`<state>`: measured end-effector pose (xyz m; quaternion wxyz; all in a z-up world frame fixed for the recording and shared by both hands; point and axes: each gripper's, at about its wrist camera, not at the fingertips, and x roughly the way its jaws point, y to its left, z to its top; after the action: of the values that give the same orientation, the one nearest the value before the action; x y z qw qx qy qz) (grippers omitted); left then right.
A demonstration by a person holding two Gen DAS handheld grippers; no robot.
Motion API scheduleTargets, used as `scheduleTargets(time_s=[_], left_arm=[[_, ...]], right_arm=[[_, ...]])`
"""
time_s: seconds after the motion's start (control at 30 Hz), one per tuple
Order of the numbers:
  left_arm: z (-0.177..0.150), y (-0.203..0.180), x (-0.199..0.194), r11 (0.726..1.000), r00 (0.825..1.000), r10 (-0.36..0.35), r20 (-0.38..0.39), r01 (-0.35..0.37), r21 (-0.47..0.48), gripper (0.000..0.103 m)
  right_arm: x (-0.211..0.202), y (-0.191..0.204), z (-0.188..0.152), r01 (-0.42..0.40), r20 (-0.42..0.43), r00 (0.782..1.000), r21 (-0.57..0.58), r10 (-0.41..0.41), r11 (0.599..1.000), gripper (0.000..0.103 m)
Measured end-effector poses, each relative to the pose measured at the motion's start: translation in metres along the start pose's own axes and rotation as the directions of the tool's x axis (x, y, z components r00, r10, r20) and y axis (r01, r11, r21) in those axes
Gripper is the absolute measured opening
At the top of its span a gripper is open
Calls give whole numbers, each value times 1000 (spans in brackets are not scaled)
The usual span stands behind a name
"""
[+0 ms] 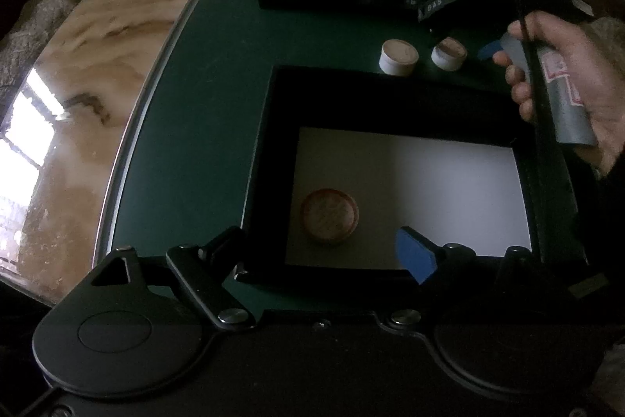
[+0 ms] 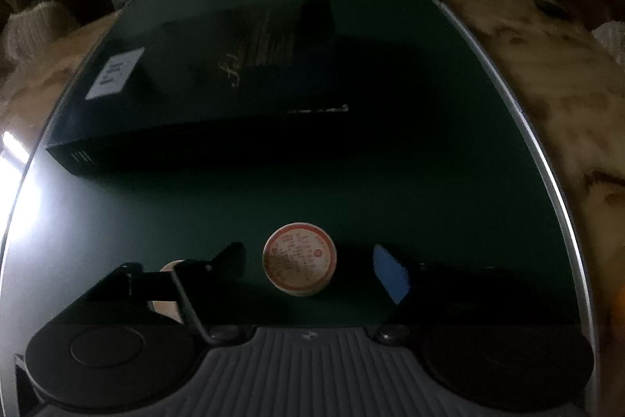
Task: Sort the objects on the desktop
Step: 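Grasp a second cream container with the right gripper, then carry the container onto the white paper and open the right gripper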
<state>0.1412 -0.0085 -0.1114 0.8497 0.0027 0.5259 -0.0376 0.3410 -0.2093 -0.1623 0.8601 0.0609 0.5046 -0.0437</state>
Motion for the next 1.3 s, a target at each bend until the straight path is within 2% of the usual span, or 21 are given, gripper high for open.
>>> scheduleTargets(time_s=[0.2, 0.3, 0.33, 0.37, 0.63, 0.77, 1.03, 1.3], left_arm=[[0, 2, 3, 1000, 1000, 2, -7, -2, -1, 88], [0, 4, 3, 1000, 1000, -5, -11, 5, -7, 88], [0, 4, 3, 1000, 1000, -7, -13, 7, -9, 88], [0, 5, 4, 1000, 1000, -8, -15, 8, -11, 88], [-3, 7, 7, 1000, 999, -12, -31, 11, -18, 88], [-4, 8, 6, 1000, 999, -14, -31, 13, -19, 88], [-6, 8, 2, 1000, 1000, -13, -22, 12, -23, 88], [-11, 9, -10, 999, 999, -32, -9, 32, -34, 88]], right_arm=[[3, 3, -1, 4, 1, 1000, -4, -4, 1000, 67], [2, 7, -2, 22, 14, 1000, -25, -22, 999, 55], [1, 6, -2, 22, 13, 1000, -25, -22, 999, 47], [1, 6, -3, 22, 13, 1000, -25, -22, 999, 45], [-1, 6, -6, 24, 13, 1000, -27, -24, 999, 45], [-9, 10, -8, 29, 42, 999, -44, -27, 999, 45], [-59, 9, -25, 2, 88, 996, -74, 4, 997, 45], [-106, -7, -62, -50, 62, 997, -75, 54, 996, 45]])
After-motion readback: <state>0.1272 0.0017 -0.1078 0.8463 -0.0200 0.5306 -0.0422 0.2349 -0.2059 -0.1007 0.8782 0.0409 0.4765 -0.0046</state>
